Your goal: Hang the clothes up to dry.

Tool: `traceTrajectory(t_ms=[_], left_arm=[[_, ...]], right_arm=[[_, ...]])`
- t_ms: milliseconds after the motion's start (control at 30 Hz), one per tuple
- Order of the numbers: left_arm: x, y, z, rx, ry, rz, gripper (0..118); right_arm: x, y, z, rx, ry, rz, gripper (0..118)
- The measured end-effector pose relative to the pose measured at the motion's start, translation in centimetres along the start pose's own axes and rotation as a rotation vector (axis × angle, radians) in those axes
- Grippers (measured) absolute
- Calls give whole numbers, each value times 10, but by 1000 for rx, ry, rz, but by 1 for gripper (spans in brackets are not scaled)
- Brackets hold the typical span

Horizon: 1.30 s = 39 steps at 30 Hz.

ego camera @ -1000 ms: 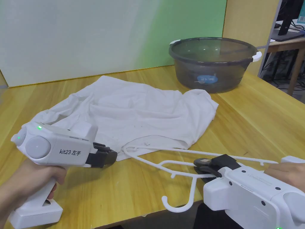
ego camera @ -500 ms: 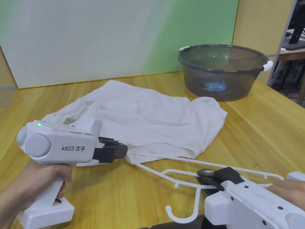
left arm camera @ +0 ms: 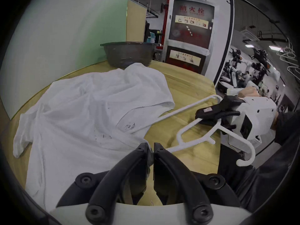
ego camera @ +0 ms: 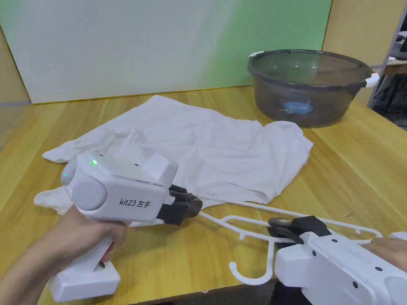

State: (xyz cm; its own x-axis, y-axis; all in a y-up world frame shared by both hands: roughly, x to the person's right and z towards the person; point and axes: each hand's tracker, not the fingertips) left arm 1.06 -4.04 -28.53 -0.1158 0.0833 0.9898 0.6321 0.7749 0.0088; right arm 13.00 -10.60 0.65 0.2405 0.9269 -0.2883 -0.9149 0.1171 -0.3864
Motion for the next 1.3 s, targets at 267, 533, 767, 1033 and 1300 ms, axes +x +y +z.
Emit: traceTrajectory(t_ms=[267,533,767,1033,1300], left_arm=[[-9,-12,12,36,-13,51,2],[-14,-15,19,106,-31,128,2],[-17,-18,14,95,-42,127,2],[-13,-15,12,134,-41,134,2],[-9,-19,13,158,-79,104,2]], right_arm=[[4,-1,-9,24,-89,-34,6],[25,-1,-9,13,-183,-45,6],[55,1,-3,101,90,-451,5],[87,-1,-18,138,270,-898,5],[102,14,-77,103,403,-1047,5]])
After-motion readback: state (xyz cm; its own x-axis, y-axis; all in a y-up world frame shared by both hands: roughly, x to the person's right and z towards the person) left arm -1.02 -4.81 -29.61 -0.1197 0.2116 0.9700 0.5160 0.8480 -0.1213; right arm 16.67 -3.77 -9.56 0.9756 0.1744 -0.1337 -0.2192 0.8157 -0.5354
